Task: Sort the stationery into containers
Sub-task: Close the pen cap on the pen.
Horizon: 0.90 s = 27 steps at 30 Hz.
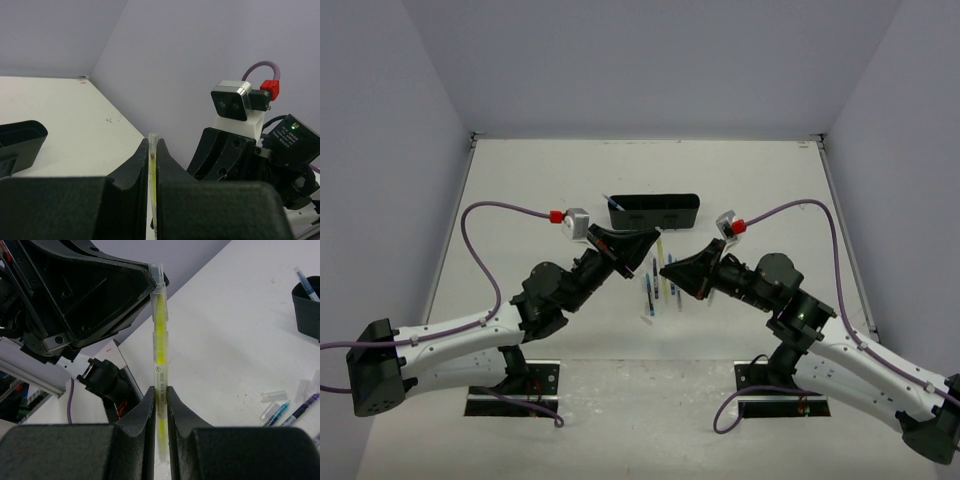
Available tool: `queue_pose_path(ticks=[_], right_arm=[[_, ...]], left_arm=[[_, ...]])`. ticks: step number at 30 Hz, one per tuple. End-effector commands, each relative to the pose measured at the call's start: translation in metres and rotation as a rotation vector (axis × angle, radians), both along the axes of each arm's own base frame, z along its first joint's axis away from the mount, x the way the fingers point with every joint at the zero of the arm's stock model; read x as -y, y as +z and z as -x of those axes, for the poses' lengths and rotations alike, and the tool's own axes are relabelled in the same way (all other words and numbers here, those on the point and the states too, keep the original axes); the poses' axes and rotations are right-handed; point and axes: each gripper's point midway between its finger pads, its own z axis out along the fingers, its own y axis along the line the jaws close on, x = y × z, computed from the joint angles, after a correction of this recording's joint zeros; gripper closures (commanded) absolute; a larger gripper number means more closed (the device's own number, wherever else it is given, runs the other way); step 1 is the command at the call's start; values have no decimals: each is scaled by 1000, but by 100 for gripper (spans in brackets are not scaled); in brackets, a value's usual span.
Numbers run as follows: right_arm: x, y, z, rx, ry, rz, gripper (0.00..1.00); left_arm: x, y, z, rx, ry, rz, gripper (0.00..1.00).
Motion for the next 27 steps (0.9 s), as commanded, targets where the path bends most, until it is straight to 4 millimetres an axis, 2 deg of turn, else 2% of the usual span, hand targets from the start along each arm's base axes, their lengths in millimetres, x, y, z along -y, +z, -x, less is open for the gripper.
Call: queue_pose_path(ticks=[1,4,8,9,13,15,19,24,26,27], right_arm=[[0,75,-9,161,-40,-170,100],[0,85,-15,210,-64,-188,100],[-6,80,-16,231,-43,-167,100],[-7,77,-17,233,-43,-157,100],[-13,65,-13,218,4,-104,100],[-14,61,-10,212,20,-94,100],[-15,59,-9,200,31,-80,100],[-15,63,-3,208,54,-84,100],[-15,64,-3,210,60,-82,100],[-17,63,0,210,79,-73,95]], left_arm=[[-1,-2,3,-34,-19,34,100],[-5,-2,4,-46,-10,47,100],[-8,-3,3,-52,-2,35,98],[-8,-2,4,-47,-5,31,96],[-7,0,4,-36,-7,8,74],[-6,3,4,-26,-7,3,73],[-4,10,7,-8,-21,4,78],[3,13,14,30,-73,-15,99],[6,15,18,48,-95,-22,100],[7,16,21,60,-112,-22,100]])
